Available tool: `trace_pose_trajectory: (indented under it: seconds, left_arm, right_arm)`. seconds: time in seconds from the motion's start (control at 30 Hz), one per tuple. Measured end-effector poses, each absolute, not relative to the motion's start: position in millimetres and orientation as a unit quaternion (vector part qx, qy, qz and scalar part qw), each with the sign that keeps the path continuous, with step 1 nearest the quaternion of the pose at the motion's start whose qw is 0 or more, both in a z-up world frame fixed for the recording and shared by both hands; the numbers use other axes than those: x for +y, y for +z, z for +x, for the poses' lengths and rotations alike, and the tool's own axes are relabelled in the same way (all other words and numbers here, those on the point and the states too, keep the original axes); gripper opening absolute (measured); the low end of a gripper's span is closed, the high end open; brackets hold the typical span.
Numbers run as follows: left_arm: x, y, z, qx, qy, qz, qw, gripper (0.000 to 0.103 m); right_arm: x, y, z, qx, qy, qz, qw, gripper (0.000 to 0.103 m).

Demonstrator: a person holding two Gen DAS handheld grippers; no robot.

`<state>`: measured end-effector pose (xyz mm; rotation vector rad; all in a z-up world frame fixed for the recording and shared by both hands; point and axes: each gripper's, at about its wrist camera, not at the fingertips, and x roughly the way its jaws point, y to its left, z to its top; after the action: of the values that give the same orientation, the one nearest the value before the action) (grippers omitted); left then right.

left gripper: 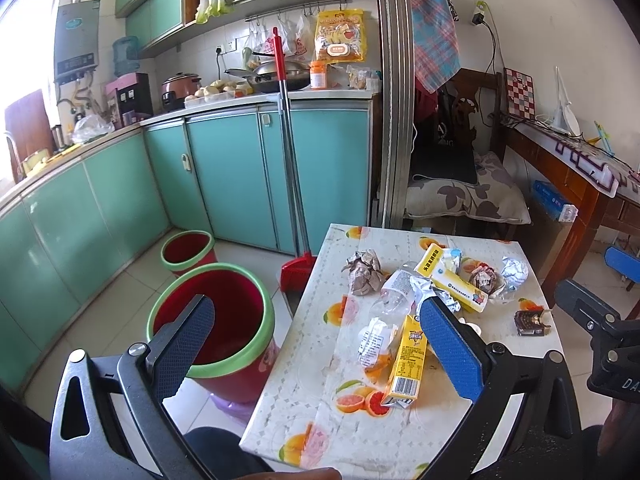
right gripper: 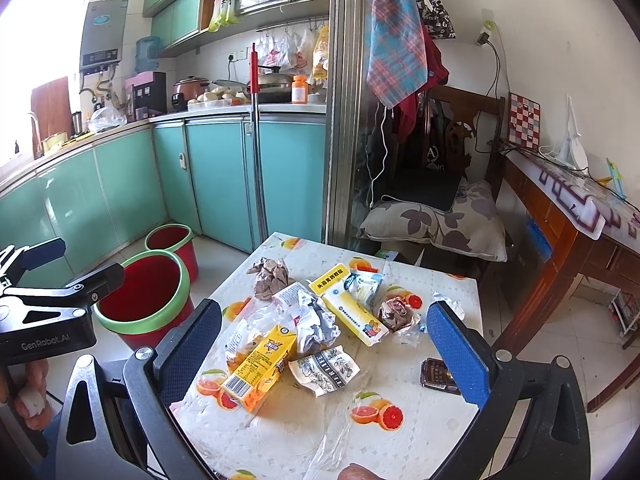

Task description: Collect trash

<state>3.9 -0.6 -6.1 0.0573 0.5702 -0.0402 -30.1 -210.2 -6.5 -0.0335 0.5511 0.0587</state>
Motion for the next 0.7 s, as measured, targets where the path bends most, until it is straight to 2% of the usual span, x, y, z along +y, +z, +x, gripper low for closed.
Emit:
trace_pose_trajectory:
  seconds: [0.7]
  left_arm:
    - [-3.1, -2.1, 1.2, 0.275, -0.022, 0.028, 0.961, 0.103]
  right_arm:
    - [-214.3, 2.5, -33.8, 0.263, 0.026, -0.018, 0.964, 0.103]
